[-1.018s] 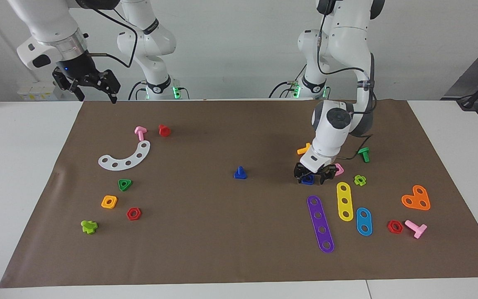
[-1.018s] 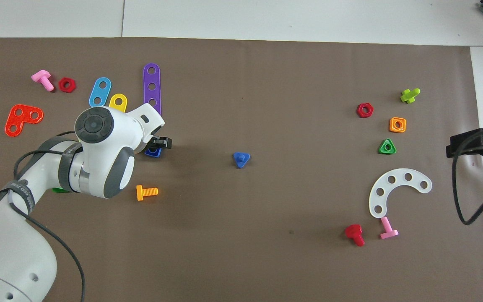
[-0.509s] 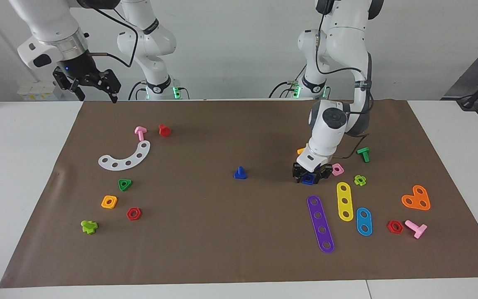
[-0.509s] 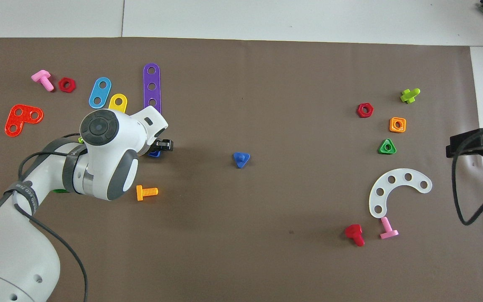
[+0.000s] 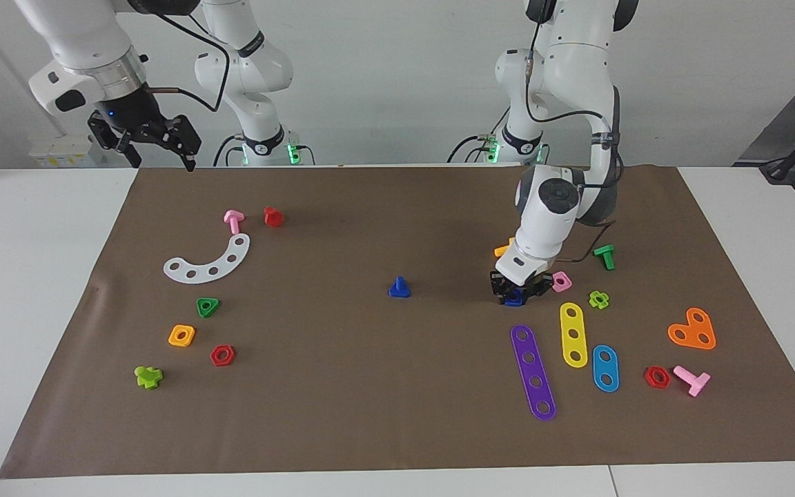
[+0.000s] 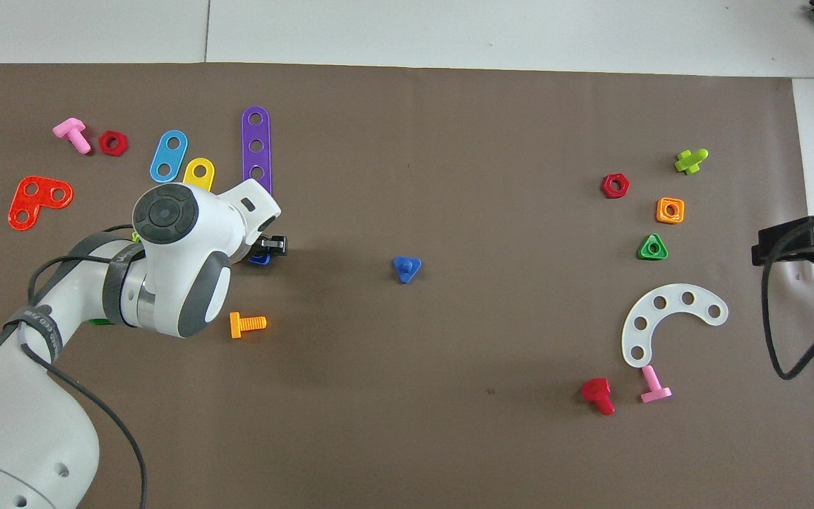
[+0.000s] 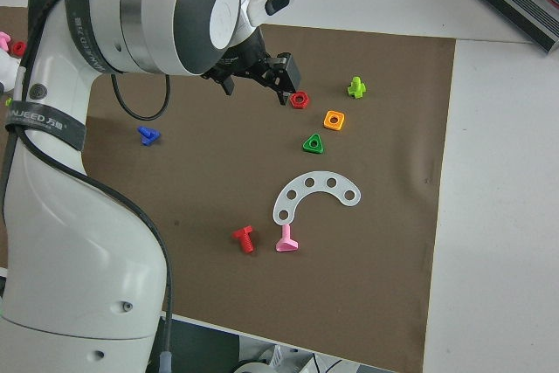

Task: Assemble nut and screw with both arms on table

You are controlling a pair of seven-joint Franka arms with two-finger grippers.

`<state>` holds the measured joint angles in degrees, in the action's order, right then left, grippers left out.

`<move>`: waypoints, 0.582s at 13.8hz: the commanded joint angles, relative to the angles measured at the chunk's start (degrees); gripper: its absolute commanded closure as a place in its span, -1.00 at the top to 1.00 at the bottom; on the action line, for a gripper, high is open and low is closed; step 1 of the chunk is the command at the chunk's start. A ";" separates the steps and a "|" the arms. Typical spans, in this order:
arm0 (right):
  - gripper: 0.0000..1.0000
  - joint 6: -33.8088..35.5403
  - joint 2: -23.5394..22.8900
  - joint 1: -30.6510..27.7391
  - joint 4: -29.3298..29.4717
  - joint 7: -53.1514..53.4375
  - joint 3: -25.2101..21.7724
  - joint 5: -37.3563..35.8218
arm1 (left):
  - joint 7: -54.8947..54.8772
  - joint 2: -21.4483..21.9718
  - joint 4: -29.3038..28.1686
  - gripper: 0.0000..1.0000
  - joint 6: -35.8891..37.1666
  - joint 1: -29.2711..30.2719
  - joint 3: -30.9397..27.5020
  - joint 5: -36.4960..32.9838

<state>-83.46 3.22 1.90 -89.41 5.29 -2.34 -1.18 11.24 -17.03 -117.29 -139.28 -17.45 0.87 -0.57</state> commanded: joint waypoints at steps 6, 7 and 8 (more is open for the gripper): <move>1.00 0.14 0.38 -0.32 0.02 -1.16 0.15 0.66 | 4.99 2.97 11.19 -1.00 14.46 -1.53 -0.69 -0.75; 1.00 0.14 0.38 -0.32 0.02 -1.16 0.15 0.66 | 8.15 2.80 11.99 -1.00 14.30 -2.84 -0.69 -0.84; 1.00 0.14 0.38 -0.32 0.02 -1.16 0.15 0.66 | 9.66 2.19 12.95 -1.00 14.21 -3.29 -0.69 -0.84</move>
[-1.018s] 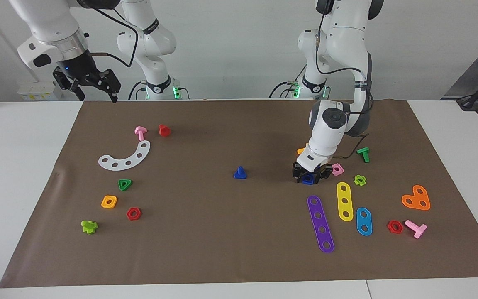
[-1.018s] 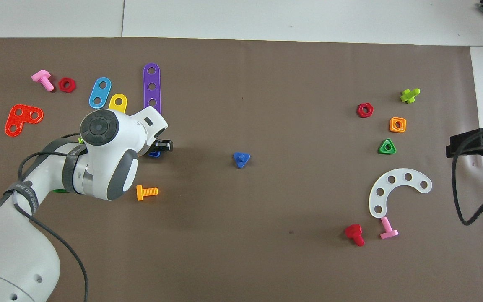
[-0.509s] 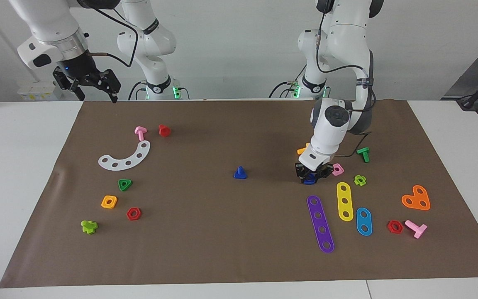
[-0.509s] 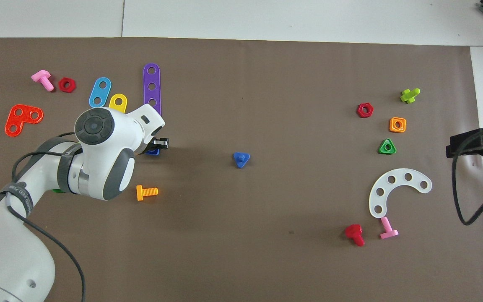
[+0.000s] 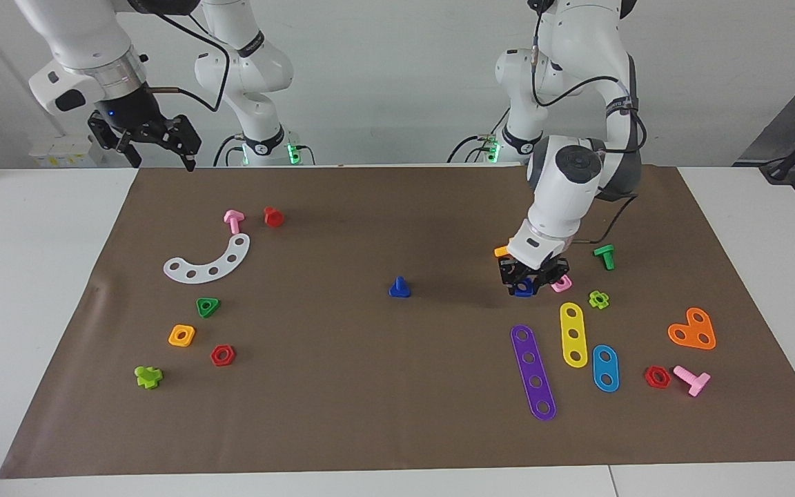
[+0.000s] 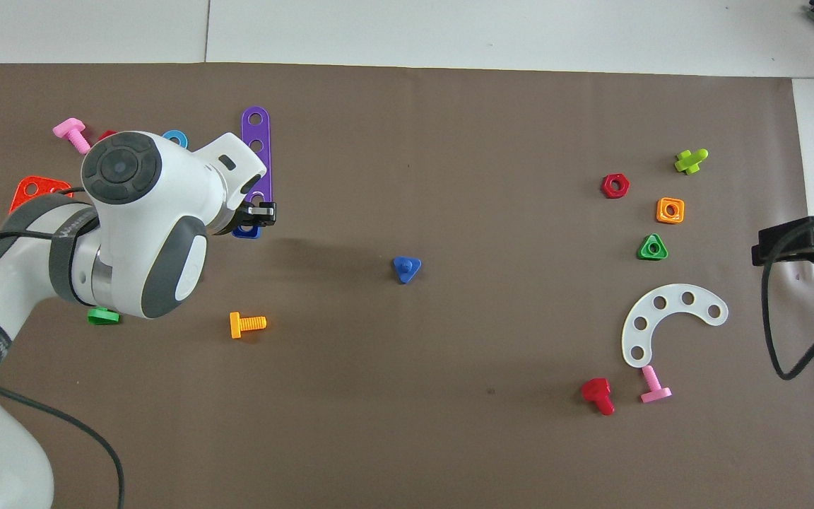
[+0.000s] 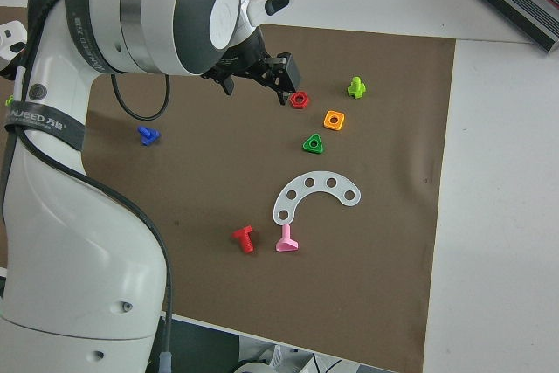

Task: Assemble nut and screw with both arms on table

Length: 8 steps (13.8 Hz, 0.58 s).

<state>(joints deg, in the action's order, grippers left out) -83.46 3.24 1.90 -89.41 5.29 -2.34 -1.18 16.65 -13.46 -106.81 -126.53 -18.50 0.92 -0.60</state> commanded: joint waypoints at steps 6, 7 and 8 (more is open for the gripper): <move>1.00 0.14 0.37 -0.32 -0.07 -1.16 0.15 0.66 | 15.51 -8.59 13.55 -1.00 7.52 -11.28 -0.83 -0.72; 1.00 0.14 0.37 -0.32 0.02 -1.16 0.15 0.66 | 15.78 -8.95 13.99 -1.00 7.61 -12.16 -0.83 -0.63; 1.00 0.14 0.37 -0.32 0.02 -1.16 0.06 0.66 | 17.61 -9.21 14.52 -1.00 7.53 -13.13 -0.83 -0.55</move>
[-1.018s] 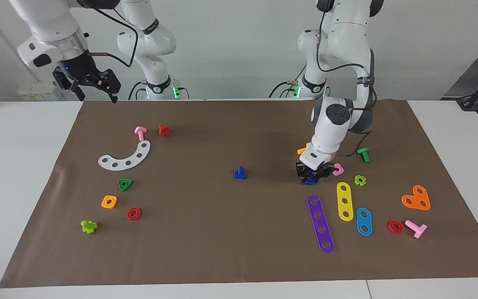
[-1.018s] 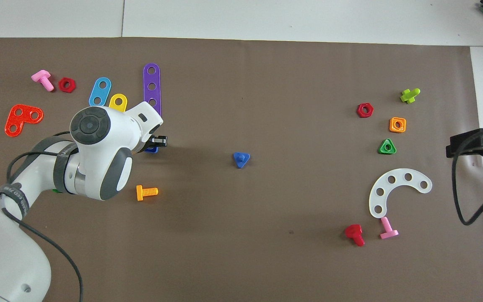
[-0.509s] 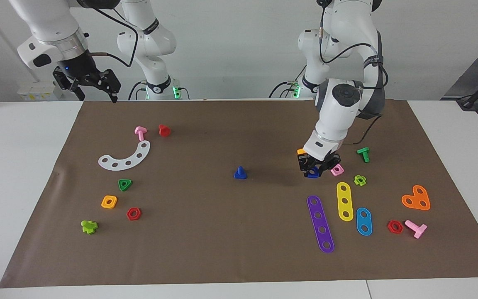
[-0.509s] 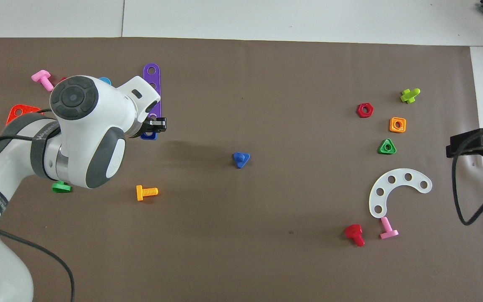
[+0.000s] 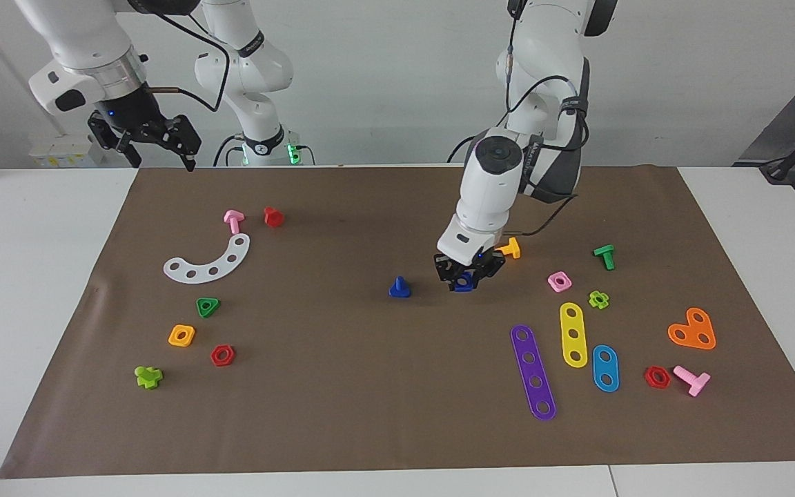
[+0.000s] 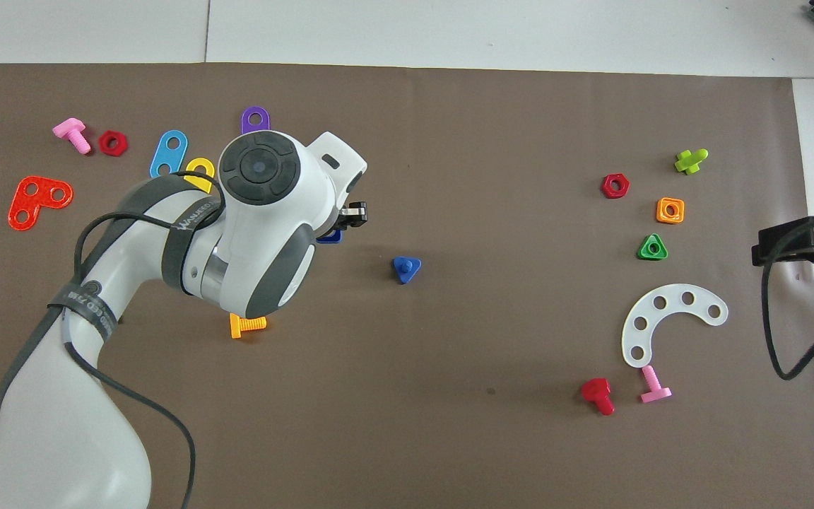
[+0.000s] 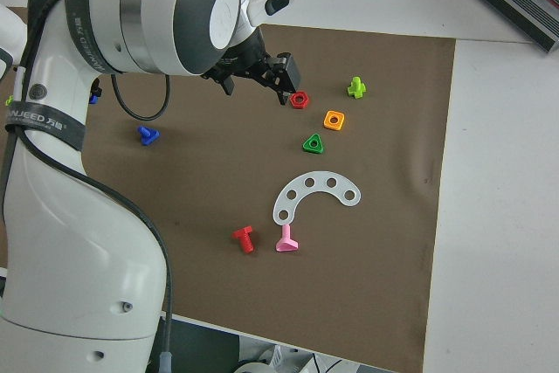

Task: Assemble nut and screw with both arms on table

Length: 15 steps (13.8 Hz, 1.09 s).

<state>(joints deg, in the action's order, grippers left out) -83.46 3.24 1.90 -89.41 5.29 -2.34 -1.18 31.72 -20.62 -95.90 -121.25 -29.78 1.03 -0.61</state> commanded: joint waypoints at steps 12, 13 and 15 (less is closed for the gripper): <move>1.00 0.14 0.37 -0.32 0.02 -1.16 0.15 0.66 | 8.63 -6.71 4.58 -1.00 -5.66 -8.19 -0.77 -0.71; 1.00 0.14 0.37 -0.32 0.02 -1.16 0.15 0.66 | 8.63 -6.72 4.24 -1.00 -5.84 -8.19 -0.77 -0.80; 1.00 0.14 0.45 -0.32 0.02 -1.16 0.15 0.66 | 8.63 -6.72 3.71 -1.00 -6.02 -8.71 -0.77 -0.71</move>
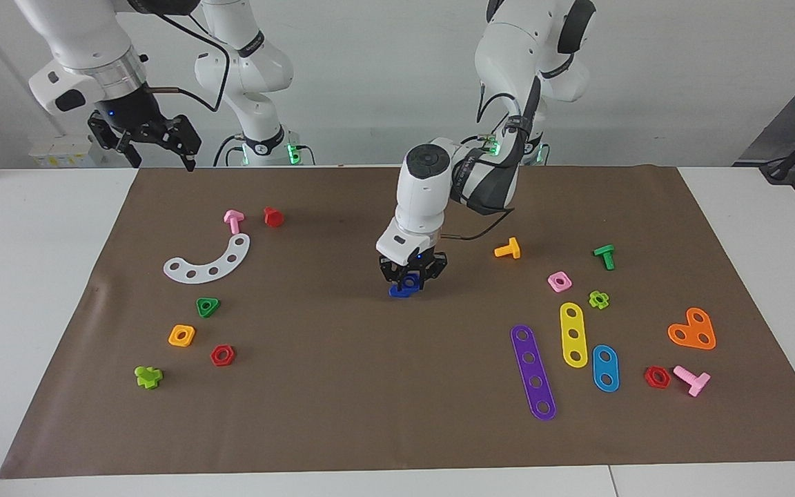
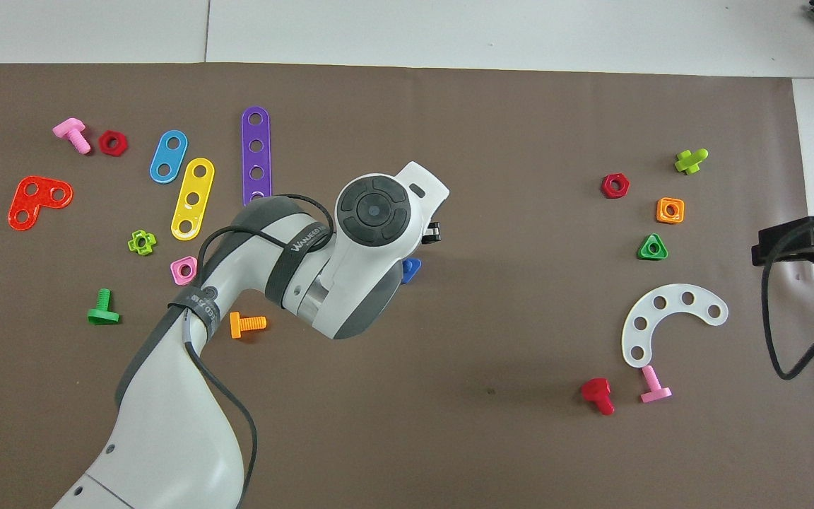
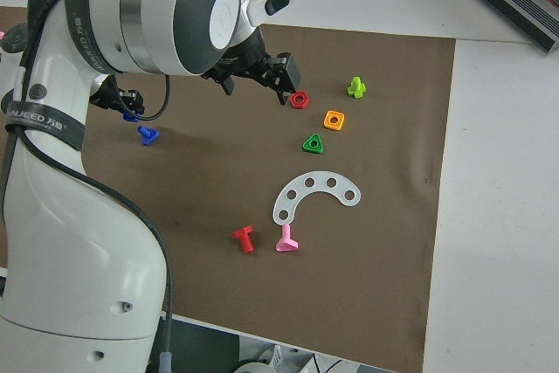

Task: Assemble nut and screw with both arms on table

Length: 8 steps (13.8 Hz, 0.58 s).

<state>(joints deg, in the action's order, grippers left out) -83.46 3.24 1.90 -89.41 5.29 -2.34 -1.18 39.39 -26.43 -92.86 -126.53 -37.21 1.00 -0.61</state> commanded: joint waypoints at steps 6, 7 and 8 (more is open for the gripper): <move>1.00 0.14 0.45 -0.32 -0.07 -1.16 0.15 0.66 | 1.04 -0.11 -2.58 -1.00 -1.96 -3.13 -0.74 -0.71; 1.00 0.14 0.37 -0.32 -0.07 -1.16 0.15 0.66 | 1.13 -0.02 -2.85 -1.00 -1.88 -3.14 -0.74 -0.71; 1.00 0.14 0.45 -0.32 0.02 -1.16 0.15 0.66 | 1.13 0.07 -3.37 -1.00 -1.88 -3.14 -0.74 -0.71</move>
<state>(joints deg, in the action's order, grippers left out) -83.46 3.24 1.90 -89.41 5.29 -2.34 -1.18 39.45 -27.17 -94.14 -127.13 -39.40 1.21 -0.61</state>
